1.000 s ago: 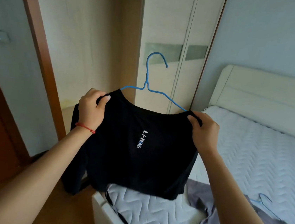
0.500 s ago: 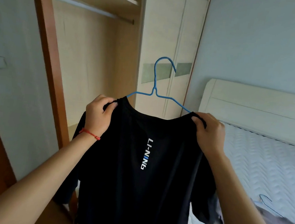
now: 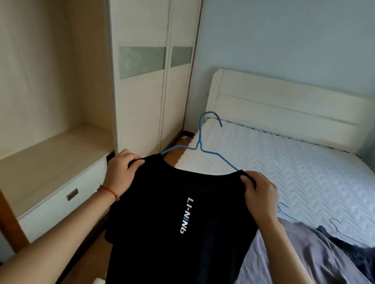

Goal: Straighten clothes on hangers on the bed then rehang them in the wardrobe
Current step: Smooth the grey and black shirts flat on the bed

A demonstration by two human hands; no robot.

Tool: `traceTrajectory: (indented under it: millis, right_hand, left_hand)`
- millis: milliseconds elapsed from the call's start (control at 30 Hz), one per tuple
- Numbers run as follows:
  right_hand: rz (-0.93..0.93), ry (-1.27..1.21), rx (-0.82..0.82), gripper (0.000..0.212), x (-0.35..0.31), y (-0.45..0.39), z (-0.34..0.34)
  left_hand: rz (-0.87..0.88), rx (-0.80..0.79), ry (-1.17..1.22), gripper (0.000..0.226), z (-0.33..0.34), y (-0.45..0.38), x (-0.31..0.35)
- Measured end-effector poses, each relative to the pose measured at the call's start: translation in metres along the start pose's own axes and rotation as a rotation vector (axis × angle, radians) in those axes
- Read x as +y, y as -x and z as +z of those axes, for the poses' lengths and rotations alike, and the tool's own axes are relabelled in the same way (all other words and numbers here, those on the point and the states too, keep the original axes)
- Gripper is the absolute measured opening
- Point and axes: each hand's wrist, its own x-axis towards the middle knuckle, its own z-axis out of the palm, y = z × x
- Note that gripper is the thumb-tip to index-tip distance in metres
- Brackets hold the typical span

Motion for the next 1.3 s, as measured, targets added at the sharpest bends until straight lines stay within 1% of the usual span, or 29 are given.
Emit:
traceTrajectory:
  millis: [100,267,367,467,533,633,767,900,1000,1067,1133,1167,1233,1300]
  right_hand:
    - [0.063,-0.015,-0.029,0.015,0.045,-0.03,0.02]
    - [0.195,-0.021,-0.13,0.016,0.118,-0.076,0.058]
    - [0.247,-0.003,-0.202,0.016,0.162,-0.098,0.079]
    - [0.301,0.001,-0.227,0.017,0.196,-0.116,0.101]
    - [0.343,0.006,-0.237,0.017,0.217,-0.128,0.117]
    - [0.389,0.011,-0.231,0.019,0.248,-0.148,0.146]
    - [0.421,0.038,-0.229,0.021,0.288,-0.172,0.184]
    - [0.419,0.096,-0.191,0.022,0.325,-0.198,0.219]
    - [0.42,0.114,-0.158,0.023,0.348,-0.216,0.242]
    - [0.454,0.135,-0.163,0.024,0.363,-0.22,0.258]
    - [0.492,0.167,-0.211,0.026,0.382,-0.215,0.277]
    - [0.487,0.205,-0.266,0.028,0.393,-0.208,0.287]
    - [0.47,0.3,-0.426,0.034,0.417,-0.187,0.305]
    - [0.535,0.315,-0.536,0.04,0.438,-0.162,0.314]
  left_hand:
    - [-0.029,-0.058,-0.003,0.008,0.054,-0.019,-0.012]
    - [-0.145,-0.176,-0.042,0.012,0.148,-0.054,-0.035]
    - [-0.176,-0.25,-0.067,0.013,0.2,-0.072,-0.048]
    - [-0.208,-0.278,-0.111,0.013,0.248,-0.086,-0.064]
    - [-0.217,-0.298,-0.124,0.014,0.276,-0.097,-0.075]
    - [-0.181,-0.332,-0.141,0.014,0.318,-0.118,-0.095]
    - [-0.156,-0.355,-0.163,0.017,0.378,-0.143,-0.123]
    - [-0.144,-0.377,-0.147,0.02,0.435,-0.164,-0.152]
    - [-0.168,-0.388,-0.126,0.021,0.471,-0.175,-0.172]
    - [-0.196,-0.417,-0.116,0.021,0.491,-0.174,-0.188]
    - [-0.213,-0.451,-0.13,0.021,0.509,-0.164,-0.206]
    - [-0.221,-0.47,-0.148,0.021,0.516,-0.155,-0.215]
    - [-0.257,-0.528,-0.195,0.02,0.53,-0.134,-0.236]
    - [-0.299,-0.609,-0.243,0.023,0.541,-0.111,-0.255]
